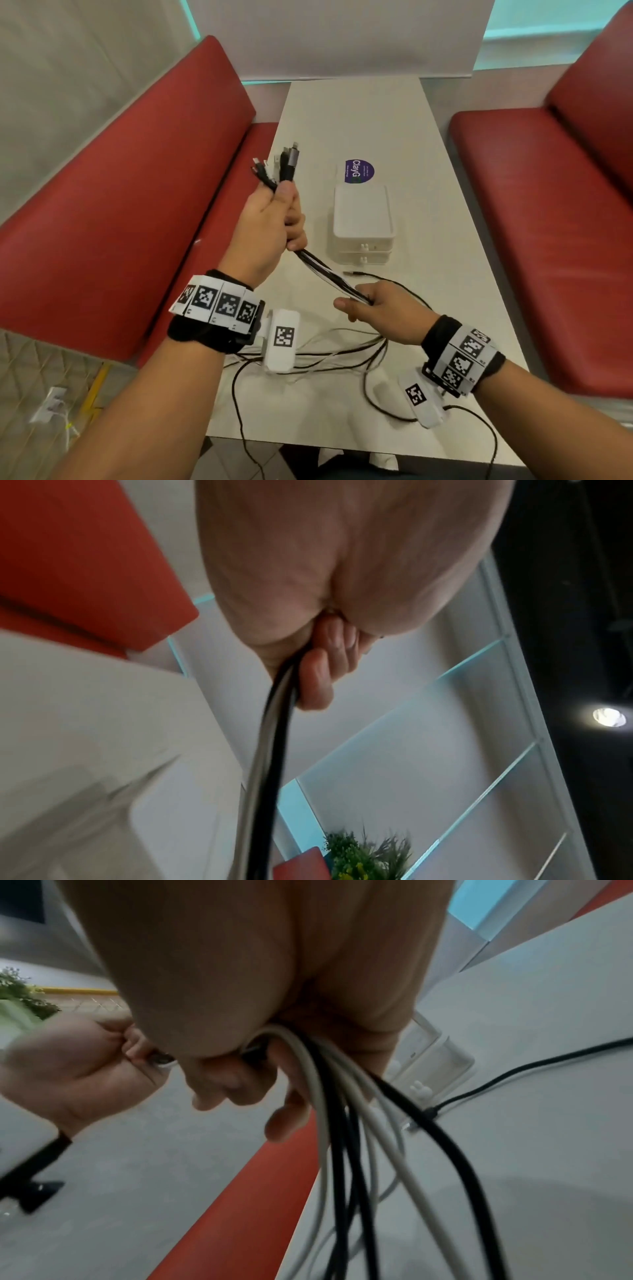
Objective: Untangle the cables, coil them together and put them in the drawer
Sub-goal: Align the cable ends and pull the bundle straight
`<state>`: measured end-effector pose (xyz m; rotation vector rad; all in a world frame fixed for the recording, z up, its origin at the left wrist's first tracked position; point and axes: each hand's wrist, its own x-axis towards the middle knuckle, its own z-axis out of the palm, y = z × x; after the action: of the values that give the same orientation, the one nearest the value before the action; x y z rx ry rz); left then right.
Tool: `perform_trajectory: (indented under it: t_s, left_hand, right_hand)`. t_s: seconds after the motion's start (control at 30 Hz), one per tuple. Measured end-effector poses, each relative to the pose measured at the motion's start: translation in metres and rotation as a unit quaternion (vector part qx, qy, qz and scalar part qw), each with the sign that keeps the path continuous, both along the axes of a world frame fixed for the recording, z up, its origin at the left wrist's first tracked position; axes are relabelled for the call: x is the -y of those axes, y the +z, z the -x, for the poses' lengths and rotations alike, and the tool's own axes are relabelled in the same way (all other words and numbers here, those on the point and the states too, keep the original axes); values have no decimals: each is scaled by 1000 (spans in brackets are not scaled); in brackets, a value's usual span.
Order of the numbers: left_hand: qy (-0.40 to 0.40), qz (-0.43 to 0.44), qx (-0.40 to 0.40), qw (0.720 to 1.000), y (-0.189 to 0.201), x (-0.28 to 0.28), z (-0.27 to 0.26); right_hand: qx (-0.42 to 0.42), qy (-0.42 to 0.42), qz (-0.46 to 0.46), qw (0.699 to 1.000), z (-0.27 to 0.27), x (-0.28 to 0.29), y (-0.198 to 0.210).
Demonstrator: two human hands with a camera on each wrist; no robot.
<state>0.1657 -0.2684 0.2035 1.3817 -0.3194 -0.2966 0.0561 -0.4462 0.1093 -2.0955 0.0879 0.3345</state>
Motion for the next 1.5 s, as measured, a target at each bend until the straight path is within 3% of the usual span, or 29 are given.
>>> perform_trajectory:
  t_s: [0.07, 0.2, 0.4, 0.6, 0.67, 0.77, 0.9, 1.07, 1.13, 1.2, 1.27, 1.33, 1.4, 1.47, 1.5]
  left_hand:
    - [6, 0, 9, 1000, -2, -5, -2]
    - [47, 8, 11, 999, -6, -18, -11]
    - [134, -19, 34, 990, -22, -48, -23]
    - [155, -101, 73, 980, -38, -75, -30]
    - [147, -140, 80, 976, -44, -82, -31]
    - [136, -141, 68, 978, -54, -87, -32]
    - [143, -143, 48, 978, -64, -90, -32]
    - [141, -163, 32, 976, -68, -82, -31]
    - [136, -187, 28, 972, -72, -79, -28]
    - [122, -211, 20, 970, -80, -79, -27]
    - [108, -251, 30, 961, -89, -81, -26]
    - [112, -313, 75, 940, -94, -84, -27]
    - [131, -382, 145, 903, -92, -93, -31]
    - [172, -411, 186, 876, -86, -103, -38]
    - [190, -406, 191, 873, -82, -106, -41]
  right_hand:
    - [-22, 11, -6, 1000, 2, 6, 1]
    - [-53, 2, -118, 992, 9, 14, -3]
    - [-49, -2, 109, 993, 11, 30, -20]
    - [-57, -95, -80, 991, 18, 51, -24]
    - [-36, -75, 11, 997, 17, 56, -27]
    - [10, -69, 175, 982, 10, 64, -25]
    - [12, -63, 241, 968, 5, 76, -15]
    - [39, -109, 411, 904, -2, 80, -11]
    - [-6, -150, 375, 915, -2, 83, -11]
    - [-1, -221, 164, 962, -2, 87, -10]
    - [35, -259, -45, 964, -1, 85, -2]
    - [15, -219, -136, 966, 2, 83, 3]
    - [-40, -166, -106, 980, 4, 88, 2]
    - [-67, -86, 62, 992, 4, 95, 0]
    - [-69, -43, 156, 984, 4, 95, 1]
